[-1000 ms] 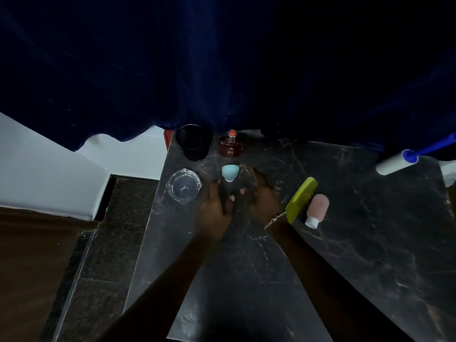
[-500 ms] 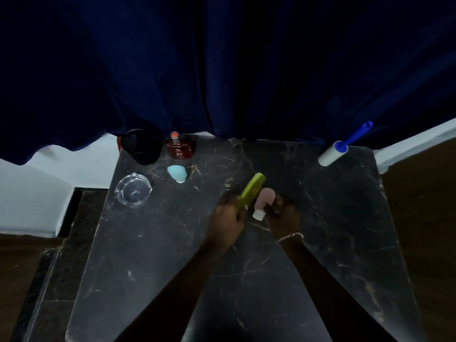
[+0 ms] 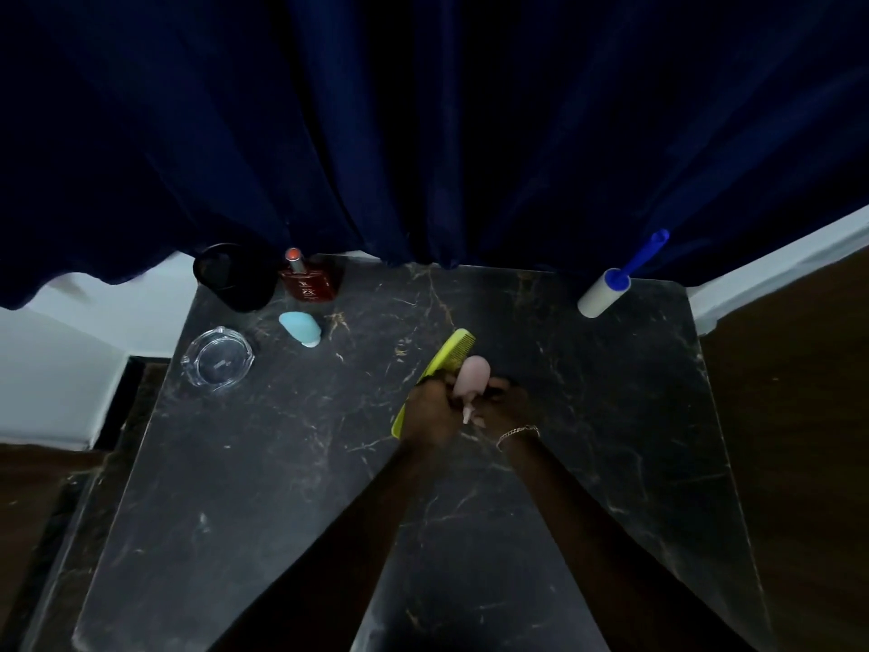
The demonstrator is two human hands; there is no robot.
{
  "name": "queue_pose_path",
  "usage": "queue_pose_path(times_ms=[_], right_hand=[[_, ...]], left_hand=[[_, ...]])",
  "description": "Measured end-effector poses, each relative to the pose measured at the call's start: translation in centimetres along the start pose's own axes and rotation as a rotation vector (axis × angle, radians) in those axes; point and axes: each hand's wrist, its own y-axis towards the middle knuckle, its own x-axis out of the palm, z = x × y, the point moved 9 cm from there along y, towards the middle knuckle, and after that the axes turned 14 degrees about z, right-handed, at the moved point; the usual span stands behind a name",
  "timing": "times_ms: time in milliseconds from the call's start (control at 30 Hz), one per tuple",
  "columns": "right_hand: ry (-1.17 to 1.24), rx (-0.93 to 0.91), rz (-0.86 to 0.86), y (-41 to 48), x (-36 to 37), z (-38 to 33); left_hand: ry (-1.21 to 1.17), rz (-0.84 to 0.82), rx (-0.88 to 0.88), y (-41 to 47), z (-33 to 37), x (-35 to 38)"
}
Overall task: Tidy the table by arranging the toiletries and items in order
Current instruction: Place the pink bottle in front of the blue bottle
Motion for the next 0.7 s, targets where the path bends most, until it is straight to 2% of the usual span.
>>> queue_pose_path(times_ms=[100,300,400,533,700], right_hand=[[0.037,-0.027,-0.015,-0.6,-0.2,-0.8],[-0.064,-0.261,-0.061,-3.6,1.9,-5.7],[-0.054,-0.329,-0.096,-5.5,4.6,-7.7],[-0.081,-0.444,-0.122,-8.7,8.8,-10.6],[-0.084,-0.513,-0.156,-11.7,13.9,-13.0]], left_hand=[[-0.084,0.014,-0.035,-0.3,-0.4,-0.9],[-0.211,0.073,-0.073,0.2,-2.3,-5.0],[-0.266,0.146,-0.084,0.7,-4.3,-8.3],[-0.227,0.252,-0.041,1.4,-6.7,-13.1],[-0.258,0.292,-0.031,2.9,-10.0,-17.8]])
